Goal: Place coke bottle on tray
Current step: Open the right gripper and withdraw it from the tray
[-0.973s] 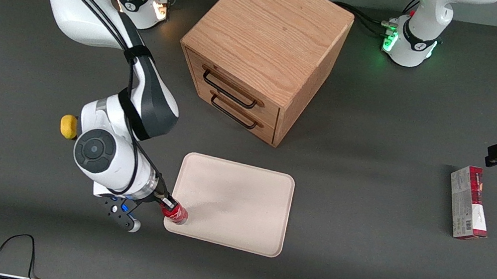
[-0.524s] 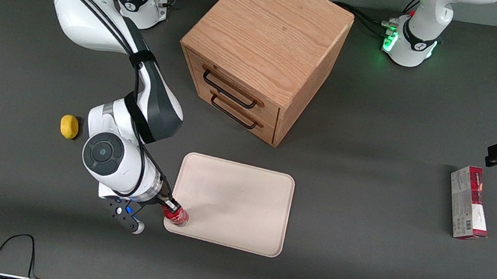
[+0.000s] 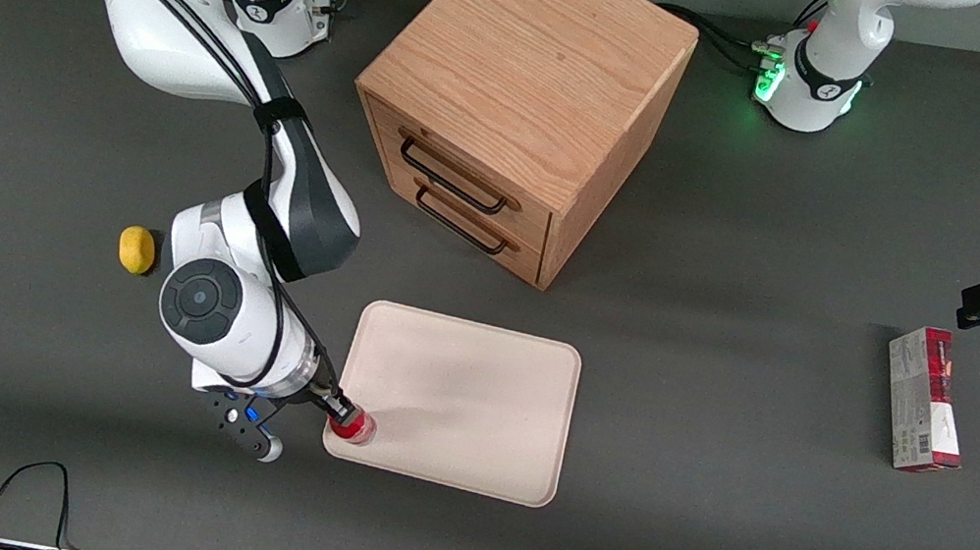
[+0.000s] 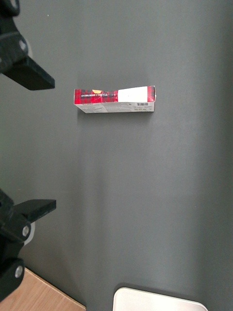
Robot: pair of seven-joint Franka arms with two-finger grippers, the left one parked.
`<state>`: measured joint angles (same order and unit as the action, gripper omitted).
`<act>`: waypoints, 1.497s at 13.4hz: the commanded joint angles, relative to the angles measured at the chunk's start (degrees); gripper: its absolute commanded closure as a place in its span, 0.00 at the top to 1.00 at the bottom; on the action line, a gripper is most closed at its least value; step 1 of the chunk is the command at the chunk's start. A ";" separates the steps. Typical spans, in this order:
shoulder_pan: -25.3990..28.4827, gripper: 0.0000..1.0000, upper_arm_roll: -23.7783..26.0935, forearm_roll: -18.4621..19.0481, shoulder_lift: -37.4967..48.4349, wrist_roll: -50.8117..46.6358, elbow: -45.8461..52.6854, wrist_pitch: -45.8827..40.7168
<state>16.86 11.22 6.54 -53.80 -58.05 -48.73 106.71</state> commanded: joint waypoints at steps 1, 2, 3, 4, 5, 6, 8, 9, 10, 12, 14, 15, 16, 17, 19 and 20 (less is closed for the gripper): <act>0.63 1.00 -0.15 1.55 -0.96 -1.80 2.15 -0.54; 0.63 1.00 -0.15 1.55 -0.96 -1.80 2.06 -0.62; 0.63 1.00 -0.15 1.55 -0.87 -1.80 2.06 -0.71; 0.63 1.00 -0.15 1.55 -0.78 -1.71 2.06 -0.89; 0.63 1.00 -0.15 1.55 -0.61 -1.71 2.06 -1.15; 0.46 1.00 -0.41 1.64 -0.08 -1.54 1.97 -1.50; -0.07 1.00 -0.85 1.46 2.11 0.12 1.88 -6.92; -0.25 1.00 -0.94 1.46 3.86 3.44 1.71 -10.69; -1.38 1.00 -0.94 1.11 5.18 8.69 1.53 -14.04; -5.24 1.00 -0.77 0.06 10.44 17.40 -3.71 -21.25; -9.37 1.00 -0.85 -1.96 19.91 26.11 -15.63 -20.93; -11.91 1.00 -0.85 -2.49 26.05 30.85 -23.61 -19.62; -14.20 1.00 -1.03 -2.93 33.34 37.16 -32.31 -17.70; -16.66 1.00 -1.38 -4.50 40.63 44.01 -40.57 -15.15; -15.30 1.00 -8.28 -7.75 53.13 54.58 -53.00 -12.85; -12.15 1.00 -12.15 -7.94 56.23 57.76 -54.61 -13.54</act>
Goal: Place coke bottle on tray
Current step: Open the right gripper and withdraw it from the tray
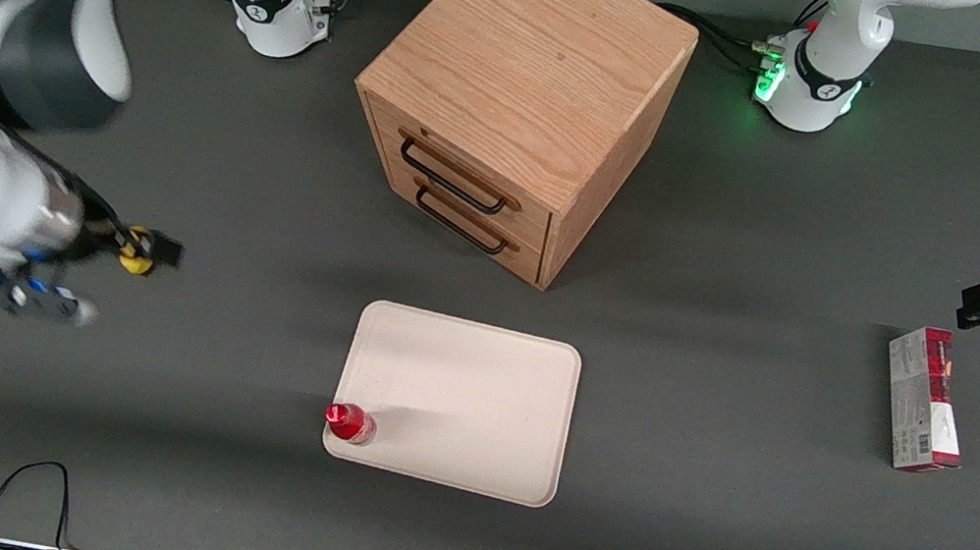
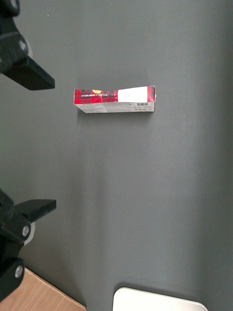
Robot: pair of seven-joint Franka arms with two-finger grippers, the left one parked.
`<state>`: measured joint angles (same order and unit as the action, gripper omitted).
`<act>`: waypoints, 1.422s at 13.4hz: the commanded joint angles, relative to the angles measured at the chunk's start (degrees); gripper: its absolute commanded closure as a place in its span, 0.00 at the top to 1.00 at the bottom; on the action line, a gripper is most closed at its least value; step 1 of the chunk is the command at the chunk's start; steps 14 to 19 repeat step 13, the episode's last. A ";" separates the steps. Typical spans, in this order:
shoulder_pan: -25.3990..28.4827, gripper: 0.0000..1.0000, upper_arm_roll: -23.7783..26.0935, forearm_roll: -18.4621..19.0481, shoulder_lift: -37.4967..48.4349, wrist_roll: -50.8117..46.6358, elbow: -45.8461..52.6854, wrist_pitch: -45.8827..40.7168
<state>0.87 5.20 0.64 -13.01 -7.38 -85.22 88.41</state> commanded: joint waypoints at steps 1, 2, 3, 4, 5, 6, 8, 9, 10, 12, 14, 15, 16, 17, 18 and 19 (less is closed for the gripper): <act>5.27 1.00 -8.52 -2.05 16.43 8.33 -17.79 3.19; 5.72 1.00 -8.63 -2.05 16.70 8.43 -16.31 1.52; 6.77 1.00 -8.72 -1.79 16.70 8.52 -15.07 0.81; 7.65 1.00 -8.80 -1.35 16.01 8.43 -13.93 0.71; 8.61 1.00 -8.89 -1.26 15.31 8.34 -12.88 0.71; 9.06 1.00 -8.98 -1.26 14.60 8.34 -12.00 0.71; 9.85 1.00 -9.16 -1.35 13.72 8.69 -11.37 0.53; 10.64 1.00 -10.29 -1.35 12.93 8.69 -10.50 0.45; 10.73 1.00 -11.00 -1.87 12.84 8.69 -10.23 0.45; 9.86 1.00 -11.09 -1.96 12.84 8.78 -10.05 0.45; 9.85 1.00 -11.18 -1.96 13.01 8.78 -9.97 0.45; 9.85 1.00 -11.18 -1.96 13.01 8.78 -9.97 0.45; 9.85 1.00 -11.18 -1.96 13.01 8.78 -9.97 0.45; 9.85 1.00 -11.18 -1.96 13.01 8.78 -9.97 0.45; 9.85 1.00 -11.18 -1.96 13.01 8.78 -9.97 0.45; 9.85 1.00 -11.18 -1.96 13.01 8.78 -9.97 0.45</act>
